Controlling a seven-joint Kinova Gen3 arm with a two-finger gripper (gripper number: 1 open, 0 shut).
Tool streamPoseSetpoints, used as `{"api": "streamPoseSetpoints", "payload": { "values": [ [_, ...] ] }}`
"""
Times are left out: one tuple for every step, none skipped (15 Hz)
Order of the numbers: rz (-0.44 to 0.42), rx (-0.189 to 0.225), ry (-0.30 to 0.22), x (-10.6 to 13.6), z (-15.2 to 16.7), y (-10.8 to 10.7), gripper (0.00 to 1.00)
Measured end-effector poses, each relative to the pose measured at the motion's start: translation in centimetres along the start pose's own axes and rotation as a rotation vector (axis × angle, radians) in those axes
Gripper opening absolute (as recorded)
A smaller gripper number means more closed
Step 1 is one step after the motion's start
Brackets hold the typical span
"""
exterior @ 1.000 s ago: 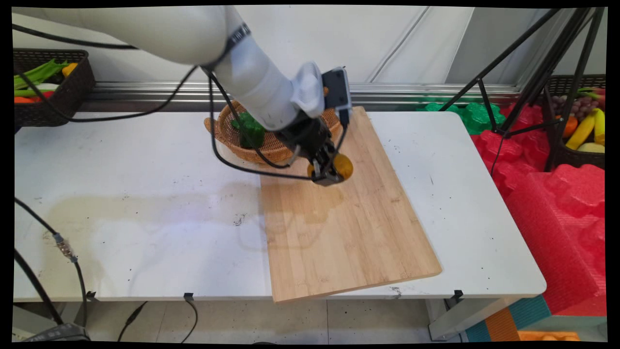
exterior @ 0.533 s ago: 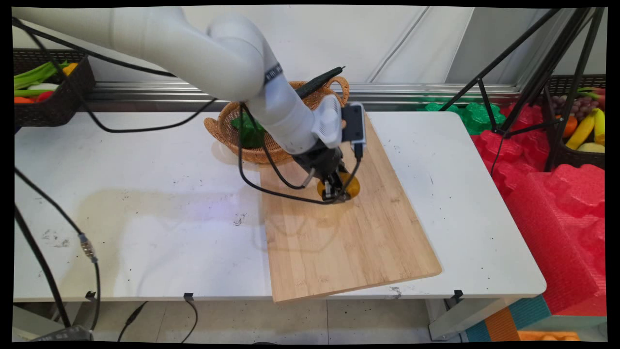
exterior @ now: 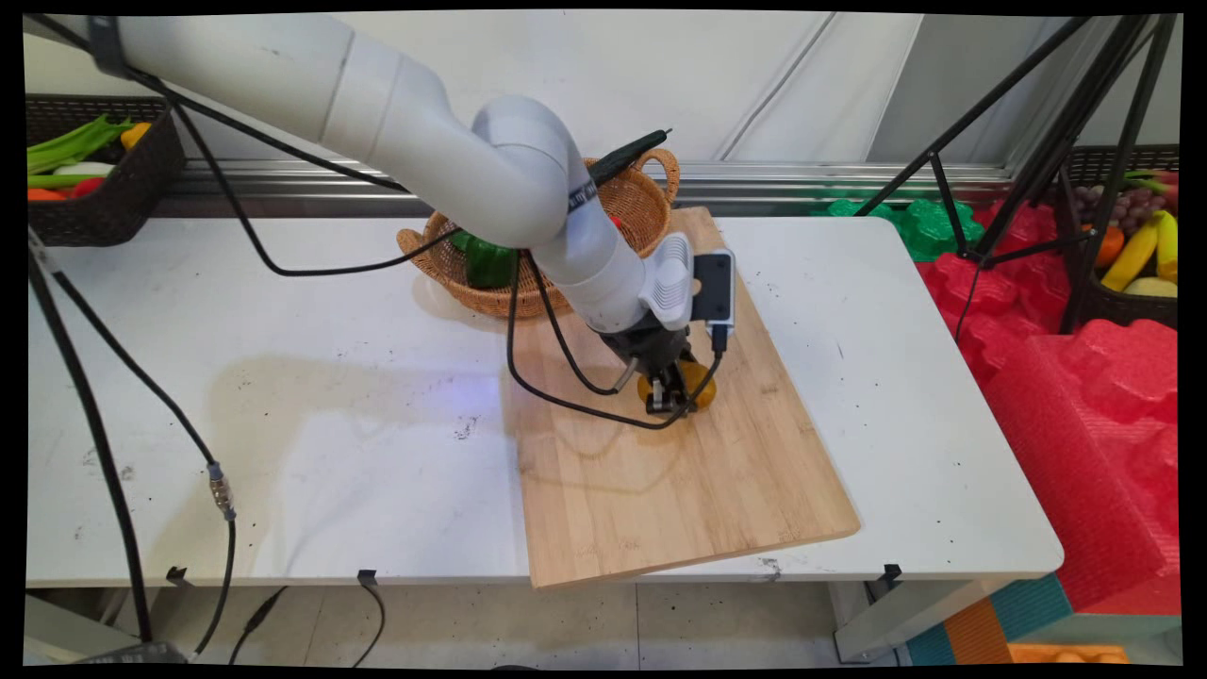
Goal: Place the picked object on the cutting board
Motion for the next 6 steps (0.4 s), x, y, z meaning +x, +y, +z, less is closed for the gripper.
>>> {"api": "streamPoseSetpoints", "payload": {
  "values": [
    [0.007, -0.001, 0.000, 0.0, 0.4, 0.0, 0.00],
    [0.015, -0.004, 0.000, 0.1, 0.9, 0.0, 0.00],
    [0.023, -0.004, 0.001, 0.1, 1.3, -0.1, 1.00],
    [0.029, -0.004, 0.002, 0.1, 1.6, -0.1, 1.00],
    [0.035, -0.002, 0.005, 0.2, 1.8, -0.2, 1.00],
    [0.037, 0.002, 0.007, 0.2, 1.9, -0.2, 1.00]
  ]
}}
